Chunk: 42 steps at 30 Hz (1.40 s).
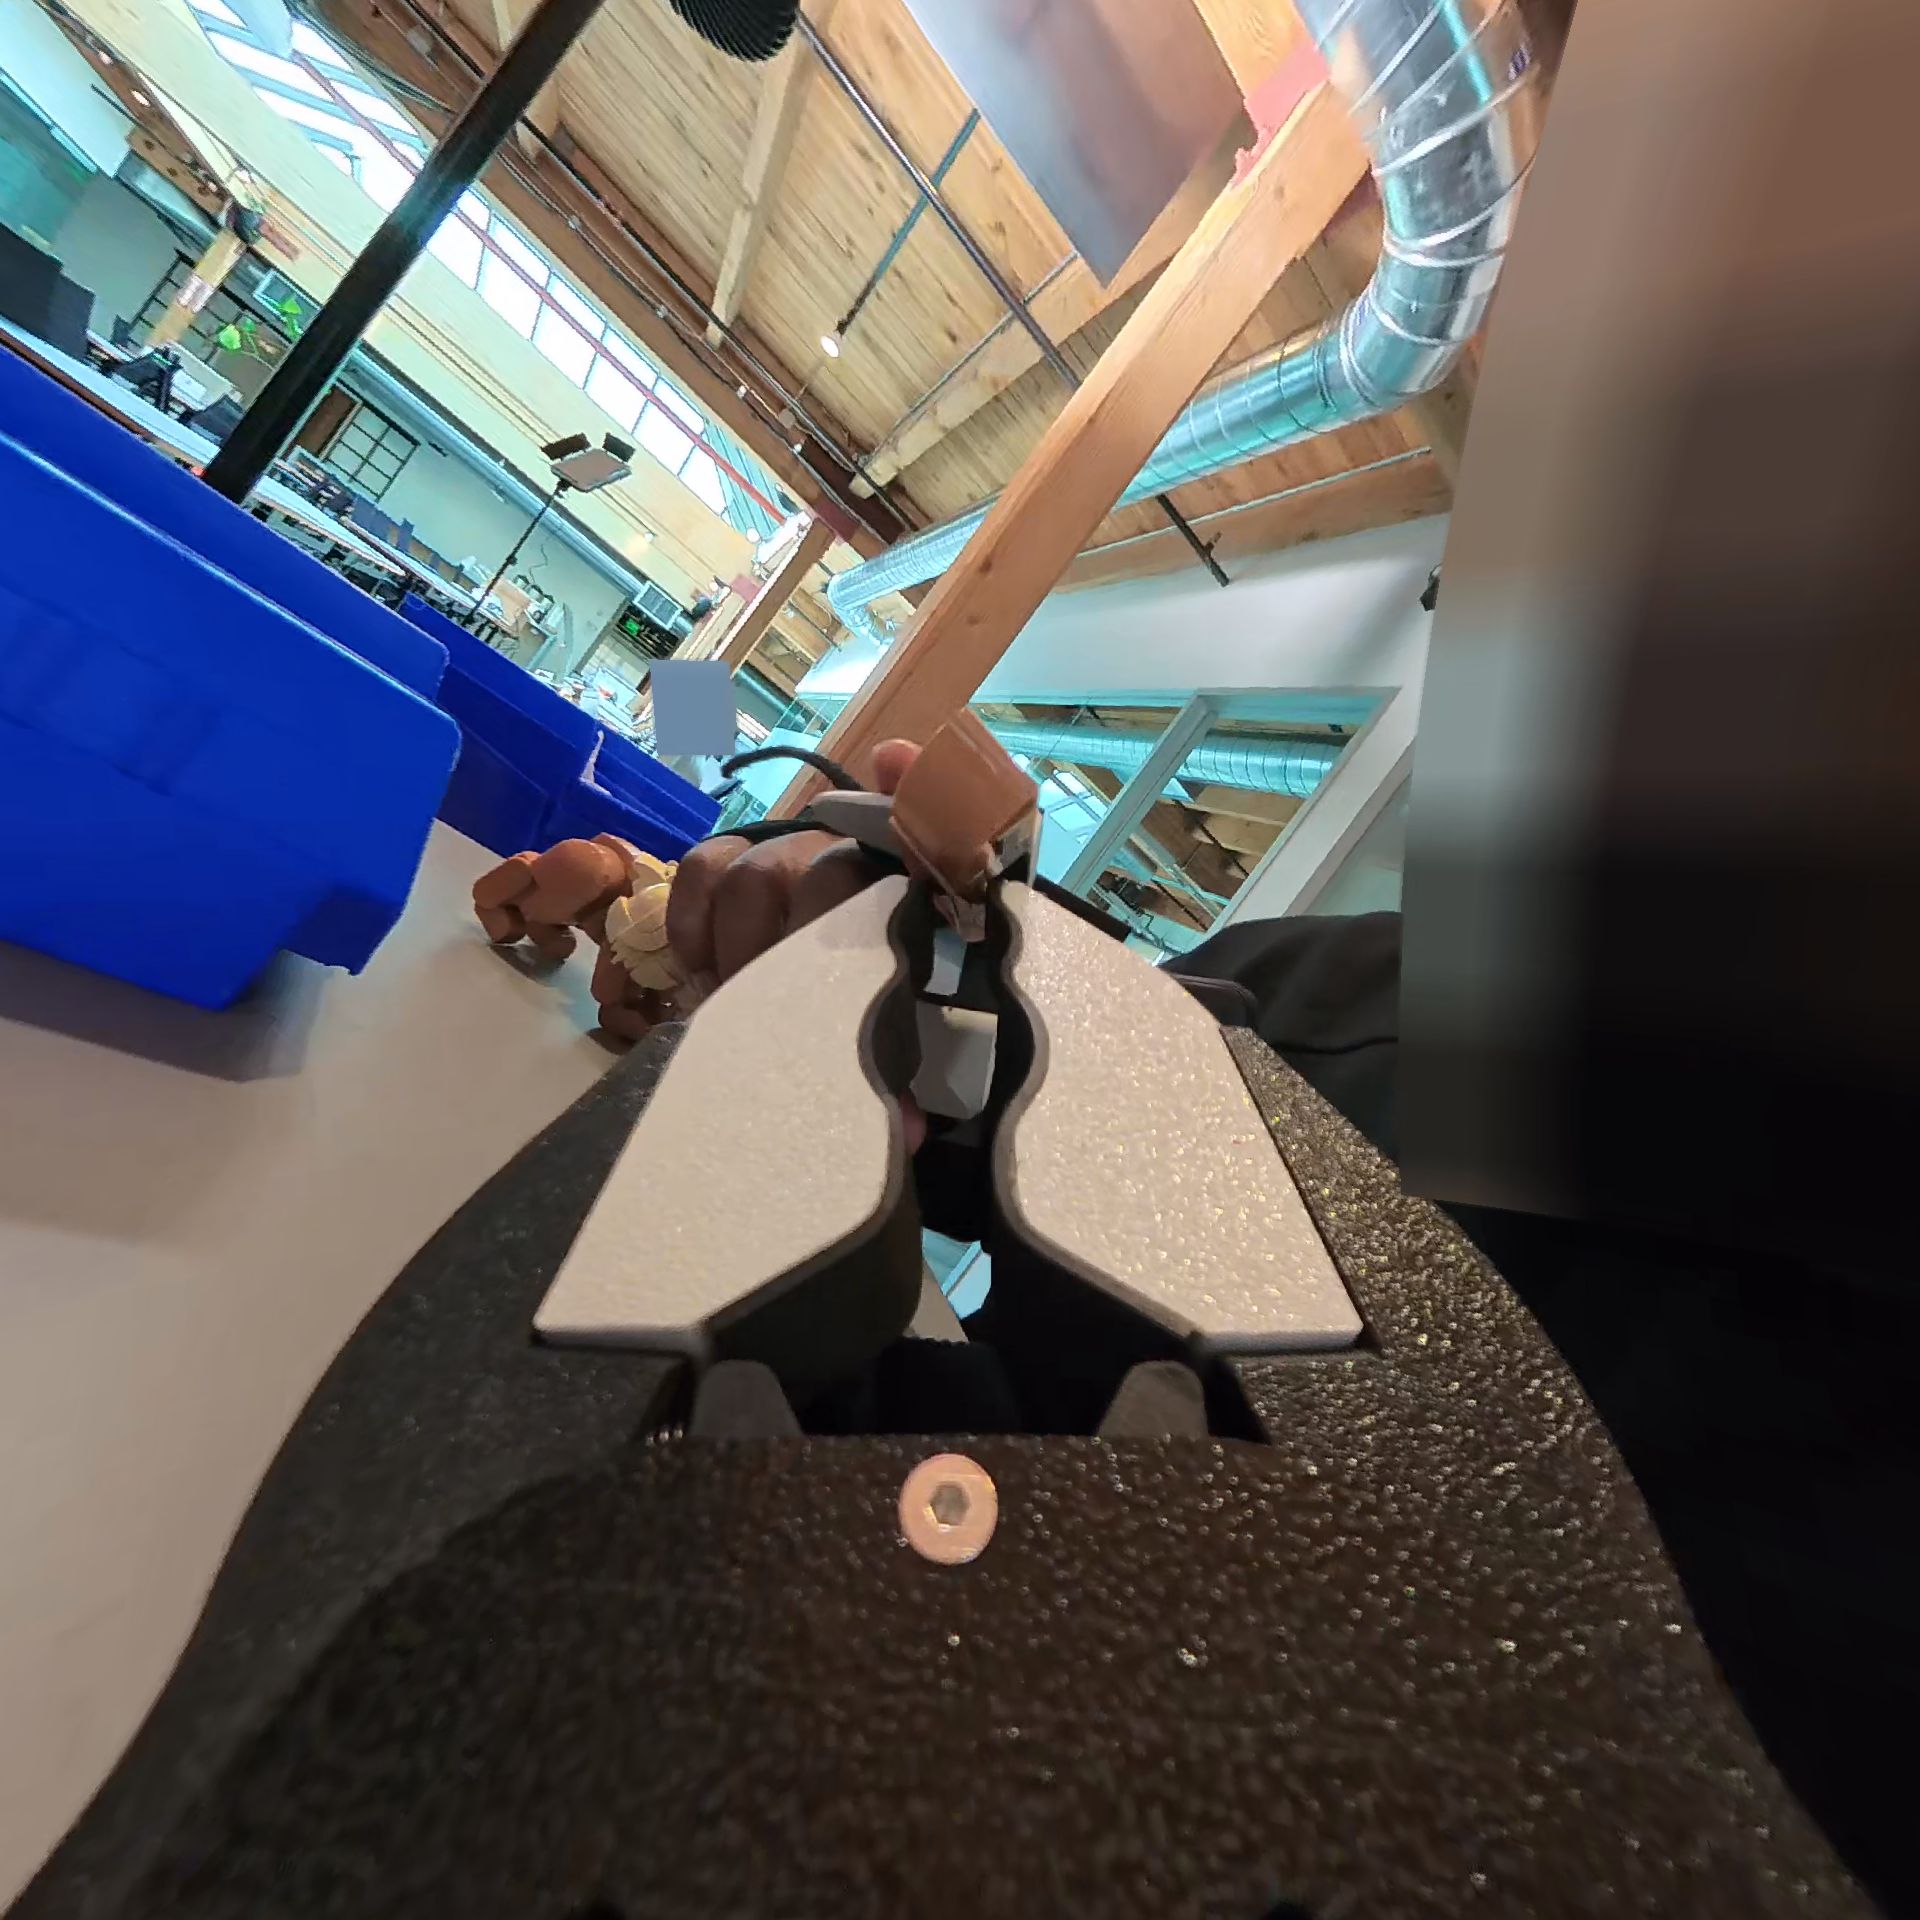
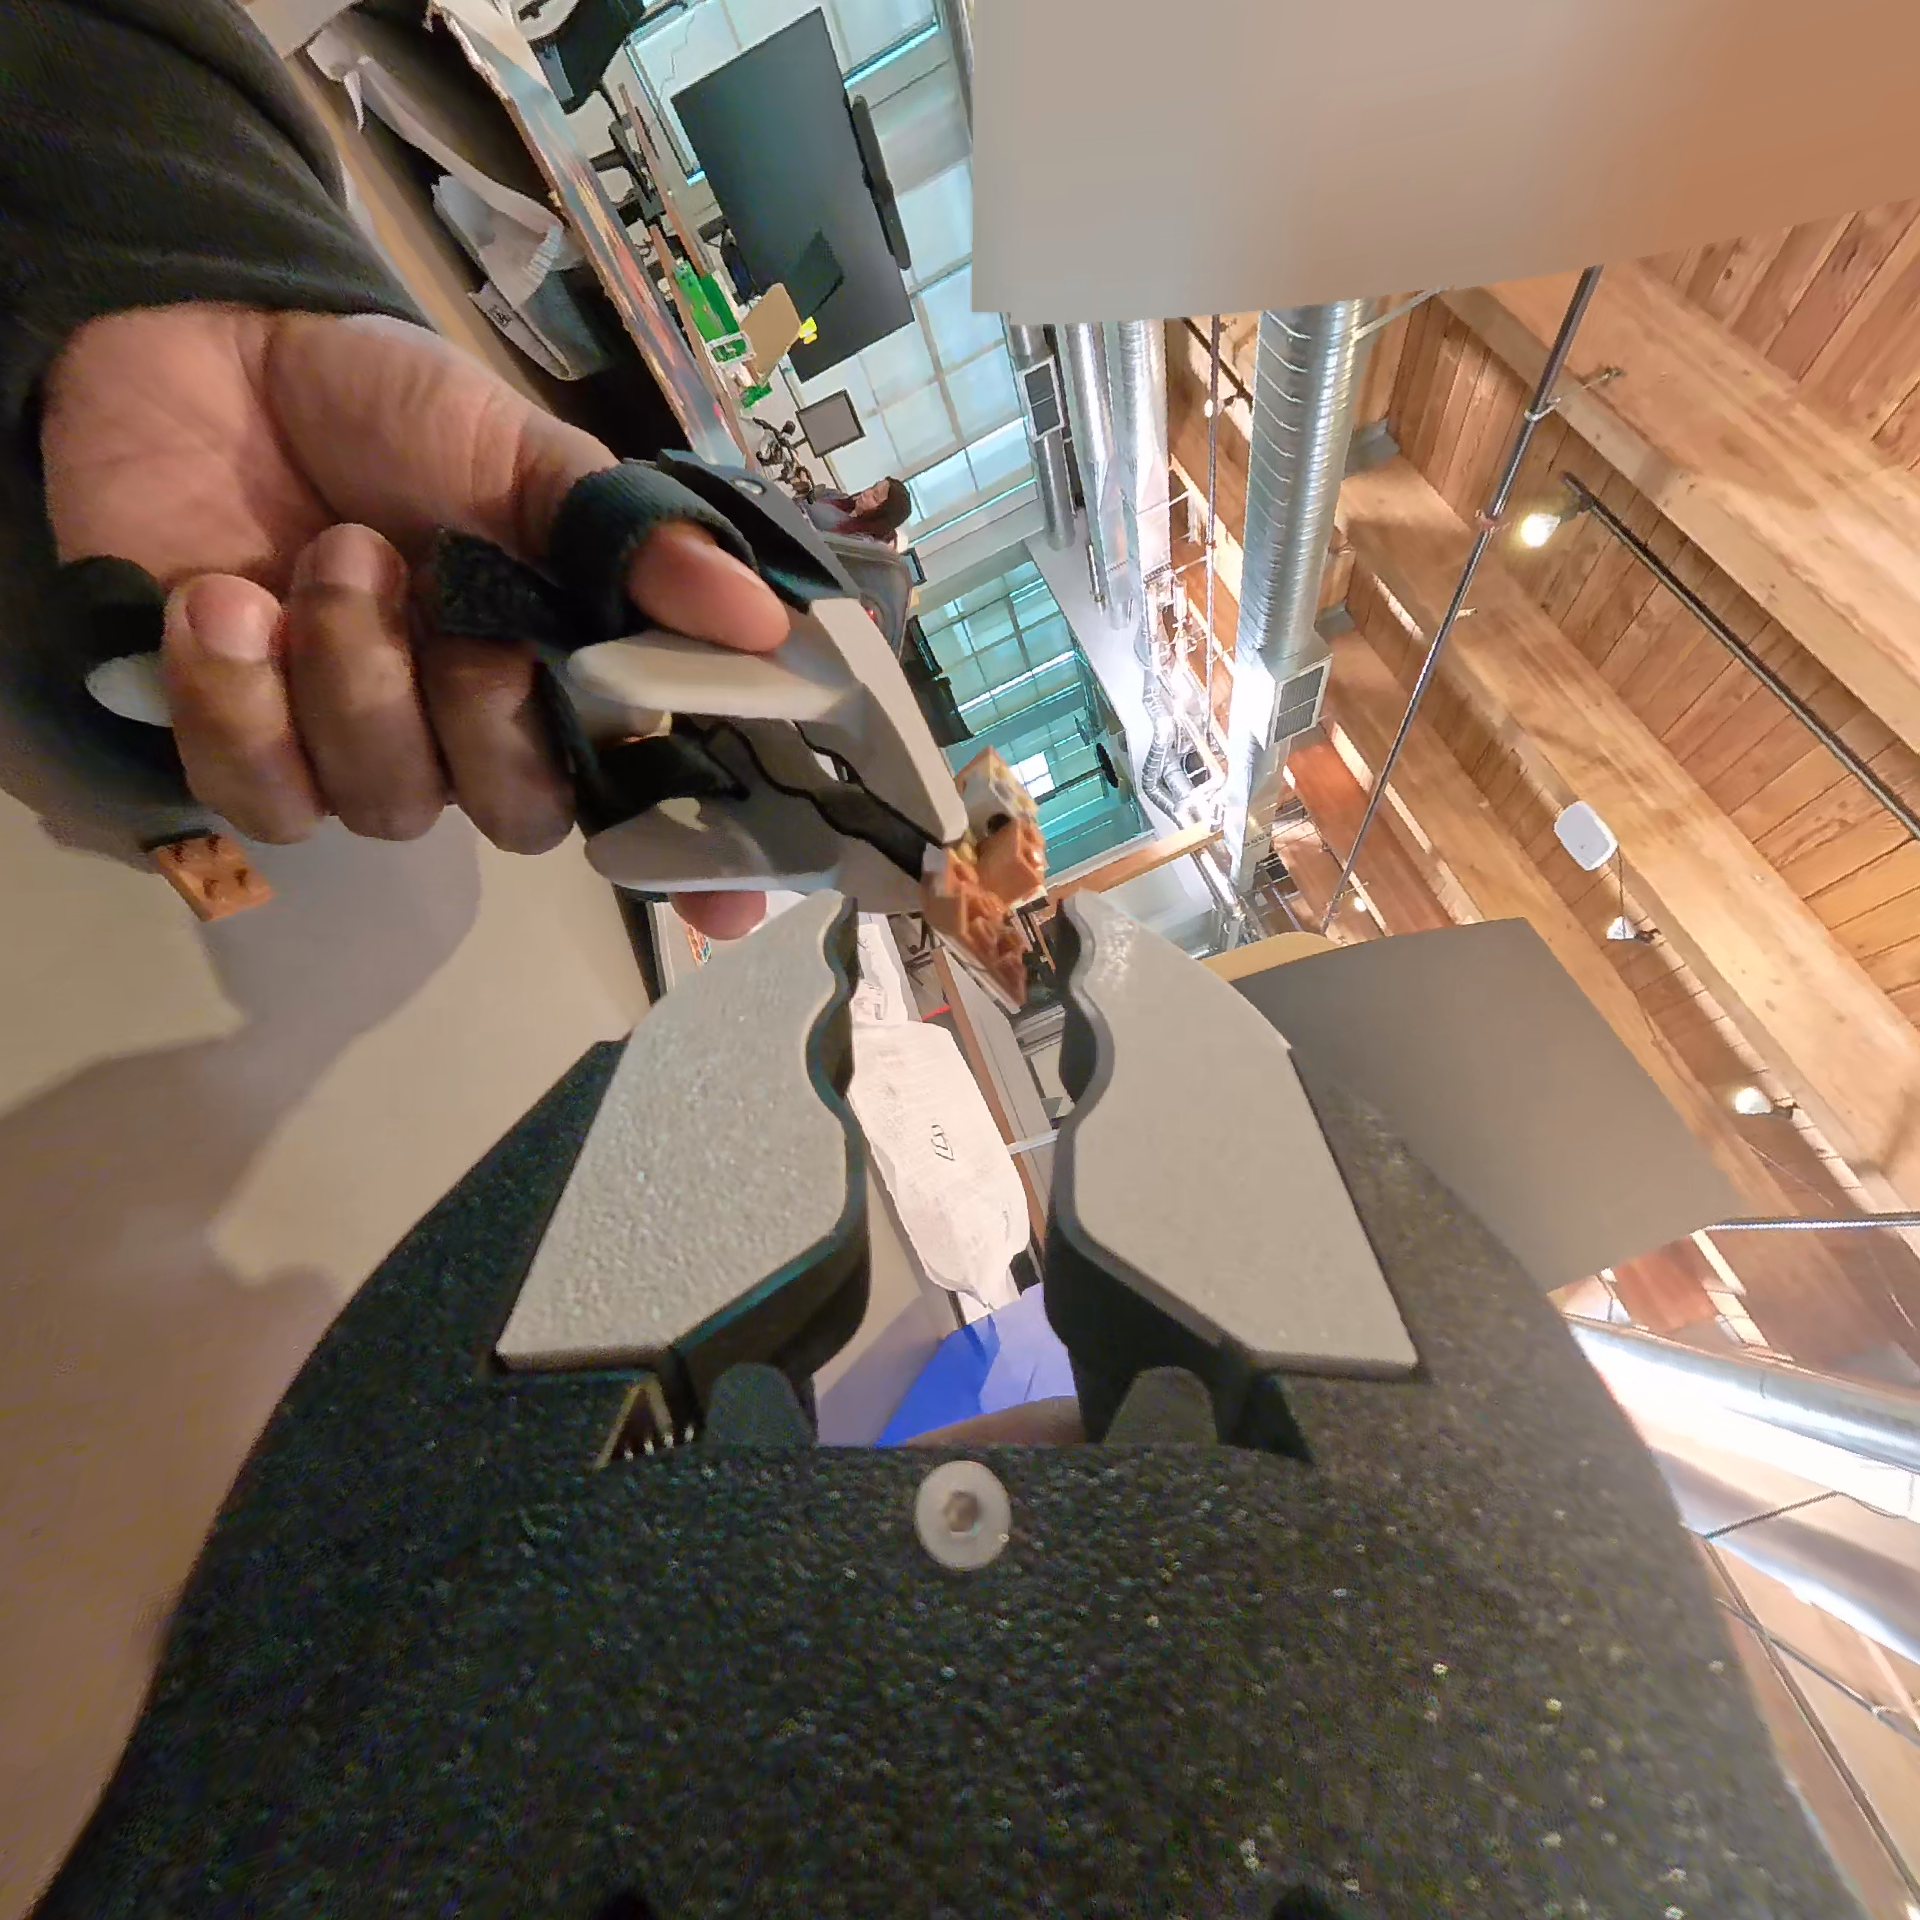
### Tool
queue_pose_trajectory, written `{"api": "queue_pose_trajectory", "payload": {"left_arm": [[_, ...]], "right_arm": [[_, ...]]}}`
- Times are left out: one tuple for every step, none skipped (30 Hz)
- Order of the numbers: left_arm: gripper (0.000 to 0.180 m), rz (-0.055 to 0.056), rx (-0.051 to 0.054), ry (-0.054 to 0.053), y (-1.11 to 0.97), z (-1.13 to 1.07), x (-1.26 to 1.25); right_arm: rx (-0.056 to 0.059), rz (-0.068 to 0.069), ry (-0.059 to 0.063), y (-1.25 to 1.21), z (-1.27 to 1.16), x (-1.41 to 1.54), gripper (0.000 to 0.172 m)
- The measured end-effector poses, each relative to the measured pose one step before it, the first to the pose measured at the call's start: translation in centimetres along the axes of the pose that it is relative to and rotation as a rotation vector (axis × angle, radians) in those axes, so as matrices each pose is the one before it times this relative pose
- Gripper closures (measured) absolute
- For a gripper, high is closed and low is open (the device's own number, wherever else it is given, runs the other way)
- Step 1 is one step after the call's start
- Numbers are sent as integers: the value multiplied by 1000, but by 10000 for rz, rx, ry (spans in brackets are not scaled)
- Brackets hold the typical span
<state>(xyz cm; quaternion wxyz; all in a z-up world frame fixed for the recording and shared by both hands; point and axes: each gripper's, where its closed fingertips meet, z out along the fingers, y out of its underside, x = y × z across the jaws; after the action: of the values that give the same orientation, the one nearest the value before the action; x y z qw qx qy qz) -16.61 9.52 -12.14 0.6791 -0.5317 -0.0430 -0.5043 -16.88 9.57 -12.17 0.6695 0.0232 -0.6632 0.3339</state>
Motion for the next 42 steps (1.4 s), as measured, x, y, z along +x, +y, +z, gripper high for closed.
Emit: {"api": "queue_pose_trajectory", "payload": {"left_arm": [[172,56,-48,10,87,51,57],[172,35,-32,5,50,18,30],[172,16,3,12,-10,-9,22],[172,28,30,-9,-78,-37,-19],[172,65,18,-38,-110,-73,-49],[172,136,-40,-73,-89,-104,-80],[172,211,-96,-90,-74,-110,-79],[172,277,-134,-124,-51,-135,-99],[172,308,-132,-159,-47,-146,-133],[172,294,-105,-152,-67,-152,-131],[172,264,-90,-133,-34,-143,-122],[172,225,-98,-119,-7,-106,-121],[172,205,-90,-110,18,-58,-104],[172,211,-95,-75,49,-24,-43],[173,205,-119,-57,122,28,-1],[173,216,-166,-25,189,84,61],[172,238,-204,4,256,117,120],[173,262,-222,19,300,146,167],[173,261,-221,2,297,162,166],[173,245,-221,35,294,166,225],[173,233,-201,71,278,170,262],[173,223,-193,16,254,142,195],[173,209,-168,-66,202,96,42],[173,201,-159,10,164,60,108],[173,237,-154,-12,141,6,56],[173,284,-158,-25,142,-34,41],[173,320,-181,-50,158,-35,7],[173,327,-194,-43,196,-31,13],[173,329,-251,-35,276,-2,40],[173,339,-309,-55,360,46,35],[173,340,-279,-74,334,73,38],[173,274,-187,-69,236,75,52],[173,178,-122,-20,153,70,88],[173,93,-73,-11,98,57,51],[173,55,-39,15,47,26,28],[173,54,-26,48,32,-11,54],[173,80,-59,0,73,-10,-7],[173,118,-116,-25,160,6,-19],[173,140,-154,-51,200,30,-43],[173,150,-135,-17,183,24,20],[173,137,-111,-13,150,28,32],[173,113,-93,-29,131,6,-7]], "right_arm": [[5,55,-15,15,-18,21,136],[25,94,-33,-10,-22,17,136],[51,136,-51,-43,-48,27,136],[72,192,-124,-72,-61,-25,135],[102,274,-237,-95,-93,-122,135],[102,389,-313,-85,-117,-162,135],[83,514,-358,-64,-140,-146,135],[63,650,-419,-46,-120,-161,135],[-2,779,-446,-2,-92,-134,135],[-51,883,-429,5,-64,-43,134],[13,955,-331,-150,-75,131,133],[78,991,-290,-310,-61,219,133],[101,1009,-253,-380,-47,284,133],[56,981,-238,-342,17,266,134],[-38,878,-236,-188,66,222,134],[-50,750,-146,-116,84,269,136],[-66,620,-188,-35,100,135,135],[-123,528,-200,116,129,46,136],[-245,449,-41,331,163,238,136],[-263,278,-108,434,180,63,136],[-308,125,-94,561,170,10,139],[-286,19,-58,564,150,-42,138],[-153,-51,-149,377,91,-263,142],[-48,-53,-116,182,37,-269,144],[-56,-82,-30,115,9,-160,144],[-112,-125,7,141,17,-88,144],[-126,-127,8,159,29,-76,144],[-114,-103,-34,161,41,-133,144],[-85,-78,-63,146,52,-163,145],[-54,-66,-59,130,59,-149,145],[-74,-50,-59,172,60,-117,145],[-93,-43,-79,205,80,-143,145],[-68,-60,-90,172,66,-172,146],[-34,-72,-93,103,36,-195,149],[-7,-99,-81,44,27,-205,152],[-23,-139,1,45,32,-95,152],[-57,-184,44,98,29,-18,152],[-89,-196,61,159,53,9,152],[-101,-191,56,200,47,0,153],[-80,-213,38,169,47,-50,153],[-64,-224,61,130,51,-34,153],[-57,-207,79,106,51,-23,153]]}}
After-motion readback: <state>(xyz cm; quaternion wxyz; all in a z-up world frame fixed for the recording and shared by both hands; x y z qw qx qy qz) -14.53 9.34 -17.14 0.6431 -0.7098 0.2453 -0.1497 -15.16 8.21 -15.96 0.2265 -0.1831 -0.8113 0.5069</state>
